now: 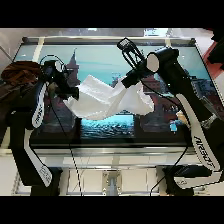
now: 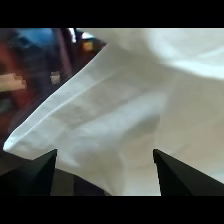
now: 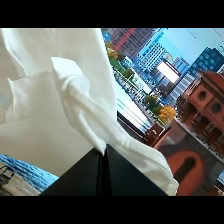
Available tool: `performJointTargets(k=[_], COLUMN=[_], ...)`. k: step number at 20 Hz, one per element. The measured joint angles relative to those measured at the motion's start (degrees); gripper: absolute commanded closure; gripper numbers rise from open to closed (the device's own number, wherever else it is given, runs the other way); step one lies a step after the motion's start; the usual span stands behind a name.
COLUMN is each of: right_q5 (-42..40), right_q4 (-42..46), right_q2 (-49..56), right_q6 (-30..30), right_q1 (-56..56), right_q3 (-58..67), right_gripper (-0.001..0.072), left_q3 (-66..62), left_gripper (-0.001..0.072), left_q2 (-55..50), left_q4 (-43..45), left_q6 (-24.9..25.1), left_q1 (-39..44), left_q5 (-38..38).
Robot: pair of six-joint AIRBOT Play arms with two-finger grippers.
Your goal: Fold the shirts.
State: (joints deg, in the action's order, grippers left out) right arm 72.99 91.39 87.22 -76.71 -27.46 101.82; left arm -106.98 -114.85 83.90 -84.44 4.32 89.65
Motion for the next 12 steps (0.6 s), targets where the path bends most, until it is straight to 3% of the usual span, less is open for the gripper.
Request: performJointTargets(k=[2, 4, 5, 7, 8, 9, 10, 12], right_q5=[0.1, 0.1, 0.1, 0.0, 0.0, 0.0, 0.0, 0.0], right_q4=[-0.3, -0.6, -0.8, -1.1, -1.3, -1.4, -1.5, -1.7], right_q2=[0.0, 0.0, 0.0, 0.0, 0.0, 0.0, 0.0, 0.0], right_q6=[0.0, 0.0, 0.0, 0.0, 0.0, 0.0, 0.0, 0.0], right_q1=[0.0, 0.0, 0.0, 0.0, 0.0, 0.0, 0.0, 0.0], right_q3=[0.0, 0.0, 0.0, 0.0, 0.0, 0.0, 0.0, 0.0], right_gripper=[0.0681, 0.0681, 0.0681, 0.0681, 0.0681, 0.0681, 0.0681, 0.0681], left_q3=[1.4, 2.1, 2.4, 2.6, 2.7, 2.8, 2.8, 2.9], left_gripper=[0.0027, 0.0262, 0.0309, 0.0311, 0.0377, 0.0583, 0.0694, 0.0694], left_q2=[0.0, 0.0, 0.0, 0.0, 0.0, 0.0, 0.0, 0.0], left_q4=[2.1, 3.1, 3.5, 4.2, 4.3, 4.4, 4.4, 4.6], left_q6=[0.0, -0.1, -0.2, -0.5, -0.6, -0.6, -0.6, -0.6], left_q1=[0.0, 0.0, 0.0, 0.0, 0.0, 0.0, 0.0, 0.0], left_q5=[-0.1, -1.1, -1.7, -3.0, -3.5, -4.0, -4.5, -5.1])
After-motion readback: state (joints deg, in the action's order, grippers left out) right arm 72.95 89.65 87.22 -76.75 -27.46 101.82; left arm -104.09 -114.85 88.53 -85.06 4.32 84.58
